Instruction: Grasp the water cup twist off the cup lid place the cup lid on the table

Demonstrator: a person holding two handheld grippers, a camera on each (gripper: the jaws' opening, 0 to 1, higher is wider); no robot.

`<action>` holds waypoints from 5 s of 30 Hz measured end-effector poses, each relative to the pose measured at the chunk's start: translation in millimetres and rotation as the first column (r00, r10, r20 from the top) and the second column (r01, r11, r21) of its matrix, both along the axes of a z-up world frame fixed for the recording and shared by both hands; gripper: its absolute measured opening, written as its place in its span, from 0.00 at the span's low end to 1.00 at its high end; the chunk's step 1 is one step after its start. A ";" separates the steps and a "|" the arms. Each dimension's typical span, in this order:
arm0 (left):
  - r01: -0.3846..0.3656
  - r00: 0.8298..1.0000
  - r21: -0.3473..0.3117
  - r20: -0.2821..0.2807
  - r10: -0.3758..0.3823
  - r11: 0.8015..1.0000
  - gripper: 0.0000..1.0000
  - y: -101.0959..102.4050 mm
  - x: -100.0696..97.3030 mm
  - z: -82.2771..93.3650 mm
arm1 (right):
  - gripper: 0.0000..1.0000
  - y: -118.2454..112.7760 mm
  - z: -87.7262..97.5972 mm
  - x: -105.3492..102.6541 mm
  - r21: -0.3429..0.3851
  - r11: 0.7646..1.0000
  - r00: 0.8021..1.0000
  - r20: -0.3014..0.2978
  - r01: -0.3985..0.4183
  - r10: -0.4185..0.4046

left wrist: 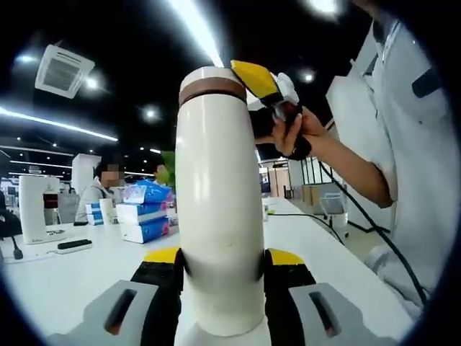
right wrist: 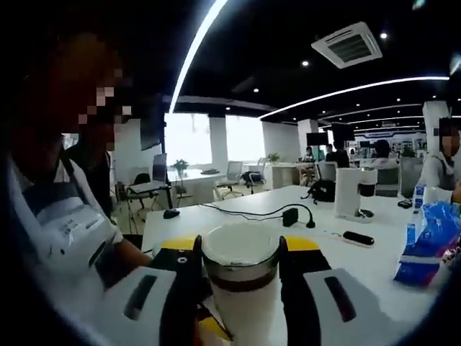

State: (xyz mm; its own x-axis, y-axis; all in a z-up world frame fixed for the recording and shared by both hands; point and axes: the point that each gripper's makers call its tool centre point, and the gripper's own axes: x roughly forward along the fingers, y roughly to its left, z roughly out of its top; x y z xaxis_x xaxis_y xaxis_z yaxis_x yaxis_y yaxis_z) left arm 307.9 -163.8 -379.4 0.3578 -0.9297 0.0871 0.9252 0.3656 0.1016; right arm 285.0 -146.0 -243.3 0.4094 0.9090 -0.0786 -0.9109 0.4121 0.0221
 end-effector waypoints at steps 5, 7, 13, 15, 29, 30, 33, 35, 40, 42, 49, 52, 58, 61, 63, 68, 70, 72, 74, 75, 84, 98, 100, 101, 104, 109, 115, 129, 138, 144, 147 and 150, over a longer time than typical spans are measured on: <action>0.005 1.000 -0.004 -0.002 -0.005 1.000 0.45 2.0 -1.6 0.3 | 0.45 4.7 -0.2 -5.3 -0.036 0.995 0.995 0.042 -0.088 0.089; 0.004 1.000 -0.007 -0.002 -0.004 1.000 0.45 1.8 -0.7 0.1 | 0.44 2.3 -0.9 -2.3 -0.026 0.992 0.991 0.042 -0.125 0.126; -0.003 1.000 -0.011 -0.011 0.003 1.000 0.45 1.8 1.2 -0.7 | 0.44 0.1 -1.1 1.3 0.032 0.966 0.966 0.040 -0.256 0.254; -0.004 1.000 -0.010 -0.010 0.004 1.000 0.45 1.8 1.2 -0.8 | 0.44 0.4 -1.2 0.8 0.030 0.958 0.958 0.038 -0.285 0.284; -0.007 1.000 -0.008 -0.008 0.007 1.000 0.45 1.7 1.0 -0.4 | 0.45 9.3 -3.9 -9.5 0.049 0.933 0.934 0.058 -0.356 0.353; -0.008 1.000 -0.009 -0.008 0.008 1.000 0.45 1.7 1.5 -0.4 | 0.45 9.0 -3.7 -8.5 0.044 0.942 0.942 0.067 -0.334 0.330; -0.007 1.000 -0.009 -0.003 0.007 1.000 0.45 1.4 0.9 -0.2 | 0.45 5.4 -1.5 -8.9 0.018 0.961 0.955 0.121 -0.275 0.271; -0.007 1.000 -0.008 0.000 0.007 1.000 0.45 0.9 1.1 -0.2 | 0.48 -1.0 3.8 -8.7 0.039 0.974 0.969 0.111 -0.224 0.219; -0.009 1.000 -0.009 -0.005 0.009 1.000 0.45 0.0 1.0 -0.2 | 0.54 -23.6 13.9 -10.8 0.052 0.998 0.994 0.109 -0.019 0.013; -0.011 1.000 -0.008 -0.004 0.011 1.000 0.45 -0.2 0.7 -0.1 | 0.54 -32.7 13.8 -17.0 0.060 0.998 0.994 0.104 0.034 -0.041; -0.015 1.000 -0.004 0.004 0.015 1.000 0.45 -0.6 -0.2 0.0 | 0.58 -69.9 27.9 -28.9 0.055 0.942 0.928 0.162 0.330 -0.335; -0.017 1.000 -0.002 0.005 0.017 1.000 0.46 -0.7 0.0 0.0 | 0.62 -70.6 33.1 -43.2 0.103 0.915 0.904 0.145 0.391 -0.403; -0.021 1.000 -0.001 0.002 0.021 1.000 0.46 -0.5 0.0 -0.2 | 0.61 -67.6 17.4 -53.3 0.236 0.805 0.826 0.020 0.544 -0.564; -0.021 1.000 0.000 0.002 0.021 1.000 0.46 -0.3 -0.3 -0.3 | 0.66 -53.4 4.2 -51.0 0.171 0.832 0.843 0.011 0.528 -0.538; -0.022 1.000 0.001 0.001 0.022 1.000 0.46 -0.2 -0.2 -0.4 | 0.67 -46.6 -0.3 -47.5 0.123 0.841 0.844 0.040 0.527 -0.535; -0.022 1.000 0.000 -0.001 0.022 1.000 0.46 -0.1 0.2 -0.6 | 0.63 -35.8 12.5 -29.3 0.147 0.848 0.851 0.060 0.509 -0.522; -0.022 1.000 0.000 -0.001 0.022 1.000 0.45 0.0 -0.1 -0.7 | 0.61 -20.8 19.4 -20.1 0.145 0.876 0.876 0.085 0.460 -0.474; -0.022 1.000 0.001 0.001 0.022 1.000 0.46 0.0 -0.2 -0.8 | 0.60 -12.9 16.5 -11.3 0.111 0.887 0.885 0.083 0.448 -0.458; -0.021 1.000 0.001 0.002 0.021 1.000 0.46 0.1 -0.4 -0.9 | 0.58 -4.8 14.5 -1.5 0.101 0.894 0.893 0.068 0.438 -0.445; -0.021 1.000 0.001 0.002 0.021 1.000 0.46 0.2 -0.7 -1.0 | 0.56 -2.3 12.9 2.2 0.097 0.895 0.895 0.057 0.436 -0.442; -0.018 1.000 0.000 0.005 0.018 1.000 0.45 0.0 -1.0 -1.3 | 0.47 -5.8 1.0 16.4 0.061 0.911 0.911 0.042 0.408 -0.411; -0.008 1.000 -0.002 0.006 0.009 1.000 0.45 -1.6 -3.8 -1.1 | 0.46 -3.6 -1.5 7.3 0.000 0.989 0.989 0.004 0.148 -0.148; -0.008 1.000 -0.003 0.006 0.008 1.000 0.45 -1.6 -3.8 -1.0 | 0.46 -2.9 -2.7 5.9 0.010 0.994 0.994 -0.018 0.108 -0.108; -0.009 1.000 -0.003 0.007 0.009 1.000 0.45 -1.6 -4.1 -0.9 | 0.46 -3.3 -3.0 6.1 0.007 0.996 0.996 -0.019 0.092 -0.092; -0.008 1.000 -0.003 0.008 0.008 1.000 0.45 -1.2 -3.1 -0.9 | 0.46 -2.5 -4.1 4.9 0.004 0.999 0.999 -0.024 0.044 -0.044; -0.006 1.000 -0.004 0.009 0.006 1.000 0.45 -0.3 -2.2 -1.1 | 0.46 -1.4 -5.8 3.7 -0.001 0.999 0.999 -0.029 -0.032 0.032; -0.004 1.000 -0.005 0.007 0.004 1.000 0.45 -0.5 -2.1 -0.9 | 0.46 -0.5 -6.3 0.6 -0.006 0.992 0.992 -0.017 -0.123 0.123; -0.005 1.000 -0.002 0.009 0.005 1.000 0.45 0.0 -1.8 -1.2 | 0.46 6.8 -8.5 -5.9 0.011 0.948 0.948 -0.026 -0.318 0.319; -0.004 1.000 0.000 0.013 0.004 1.000 0.45 -0.8 -2.5 -1.1 | 0.65 -16.1 9.2 -11.2 0.014 0.999 0.999 -0.023 -0.043 0.043; -0.005 1.000 0.002 0.016 0.005 1.000 0.45 -1.4 -3.2 -0.7 | 0.68 -40.6 2.7 -23.1 0.000 0.980 0.978 0.066 0.201 -0.200; -0.006 1.000 0.003 0.016 0.006 1.000 0.45 -1.6 -3.3 -0.6 | 0.68 -46.4 5.1 -28.3 0.088 0.948 0.950 0.030 0.306 -0.310; -0.006 1.000 0.003 0.015 0.006 1.000 0.45 -1.7 -3.2 -0.5 | 0.69 -41.1 14.6 -43.6 0.247 0.910 0.943 -0.107 0.332 -0.315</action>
